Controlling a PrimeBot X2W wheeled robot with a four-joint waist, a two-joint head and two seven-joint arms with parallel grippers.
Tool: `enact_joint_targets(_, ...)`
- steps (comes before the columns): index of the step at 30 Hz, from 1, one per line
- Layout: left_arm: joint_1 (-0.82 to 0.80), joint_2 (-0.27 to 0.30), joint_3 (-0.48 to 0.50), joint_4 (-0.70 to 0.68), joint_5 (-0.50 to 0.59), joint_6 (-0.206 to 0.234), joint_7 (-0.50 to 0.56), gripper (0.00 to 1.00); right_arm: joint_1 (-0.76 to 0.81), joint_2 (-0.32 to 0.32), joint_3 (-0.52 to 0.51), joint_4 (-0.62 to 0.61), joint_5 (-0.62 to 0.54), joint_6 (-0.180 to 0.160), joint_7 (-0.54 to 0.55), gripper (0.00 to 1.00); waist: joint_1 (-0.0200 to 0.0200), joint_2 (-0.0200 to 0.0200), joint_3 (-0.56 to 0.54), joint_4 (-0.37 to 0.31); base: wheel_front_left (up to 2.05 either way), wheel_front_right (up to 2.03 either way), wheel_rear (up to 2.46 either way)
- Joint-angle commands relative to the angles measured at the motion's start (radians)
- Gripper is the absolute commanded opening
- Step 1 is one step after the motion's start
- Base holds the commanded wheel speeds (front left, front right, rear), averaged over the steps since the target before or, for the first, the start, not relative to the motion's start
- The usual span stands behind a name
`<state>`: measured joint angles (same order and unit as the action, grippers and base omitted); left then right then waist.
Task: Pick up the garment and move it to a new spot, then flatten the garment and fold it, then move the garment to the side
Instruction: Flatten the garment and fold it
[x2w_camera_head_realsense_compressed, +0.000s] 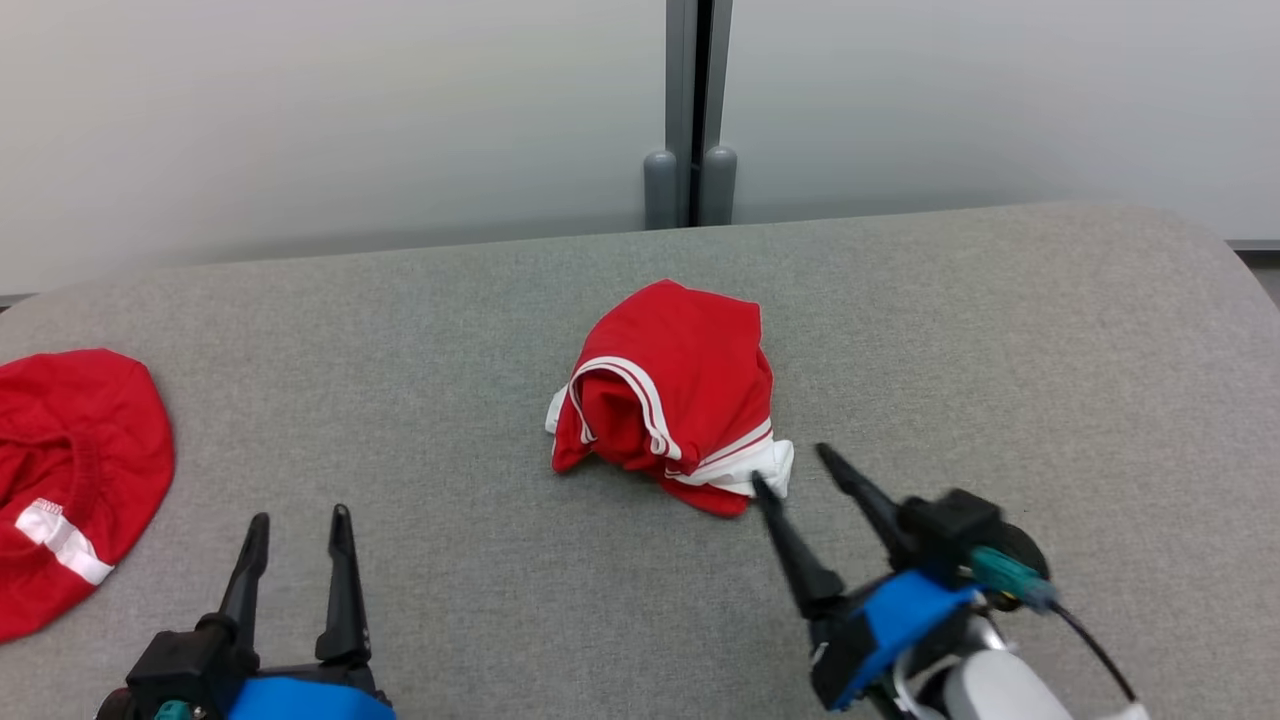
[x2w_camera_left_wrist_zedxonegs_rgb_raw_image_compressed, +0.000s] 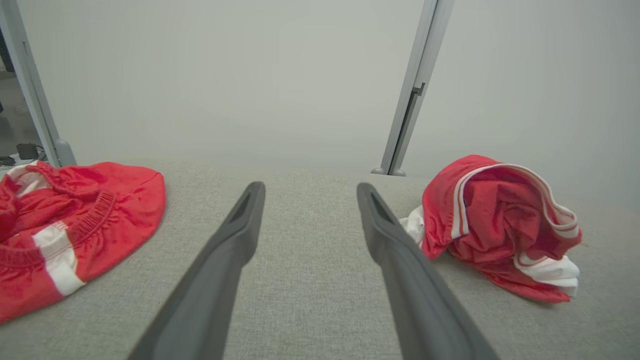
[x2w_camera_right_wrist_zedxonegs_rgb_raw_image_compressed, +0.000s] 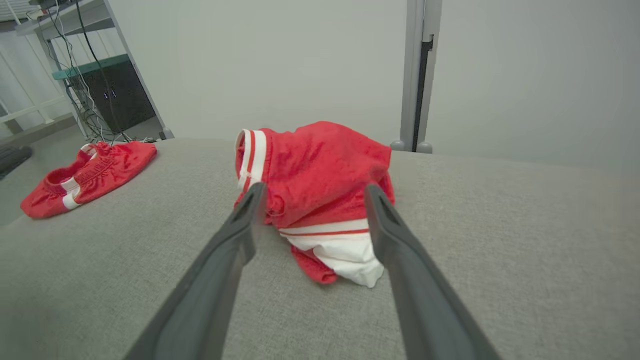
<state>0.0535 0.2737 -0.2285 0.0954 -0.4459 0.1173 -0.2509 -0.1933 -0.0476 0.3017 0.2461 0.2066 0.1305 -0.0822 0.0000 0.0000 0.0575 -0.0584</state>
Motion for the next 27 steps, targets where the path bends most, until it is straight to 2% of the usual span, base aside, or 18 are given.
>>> enact_joint_targets(1,-0.021,-0.001,-0.001,-0.003,0.006,-0.002,0.002,1.0,-0.028,-0.005,0.021,0.019,-0.006,0.001,0.016,1.0,0.0,0.0,0.009,0.007,0.0,0.0,0.0)
enact_joint_targets(7,-0.066,-0.007,-0.029,0.007,0.011,-0.019,0.012,1.0,-0.159,-0.005,0.115,0.161,-0.058,0.001,0.045,1.0,0.0,0.0,0.044,0.045,0.0,0.0,0.0)
enact_joint_targets(15,-0.116,-0.016,-0.059,0.046,0.013,-0.049,0.008,1.0,-0.293,-0.005,0.121,0.333,-0.12,0.001,0.027,1.0,0.0,0.0,0.077,0.093,0.0,0.0,0.0)
enact_joint_targets(16,-0.121,-0.017,-0.061,0.049,0.013,-0.052,0.006,1.0,-0.307,-0.005,0.122,0.35,-0.119,0.001,0.027,0.8,0.0,0.0,0.079,0.097,0.0,0.0,0.0)
enact_joint_targets(17,-0.123,-0.018,-0.063,0.05,0.014,-0.053,0.006,1.0,-0.319,-0.005,0.124,0.367,-0.116,0.001,0.024,0.44,0.0,0.0,0.08,0.1,0.0,0.0,0.0)
enact_joint_targets(18,-0.125,-0.02,-0.065,0.052,0.016,-0.053,0.005,1.0,-0.33,-0.005,0.13,0.378,-0.104,0.001,0.018,0.0,0.0,0.0,0.081,0.104,0.0,0.0,0.0)
enact_joint_targets(22,-0.135,-0.016,-0.062,0.085,0.003,-0.072,0.0,1.0,-0.363,-0.005,0.12,0.382,-0.024,0.001,-0.011,0.0,0.0,0.0,0.072,0.113,0.0,0.0,0.0)
enact_joint_targets(27,-0.125,-0.022,-0.062,0.092,0.009,-0.065,-0.006,1.0,-0.416,-0.003,0.166,0.272,0.149,0.001,-0.002,0.0,0.0,0.0,0.041,0.107,0.0,0.0,0.0)
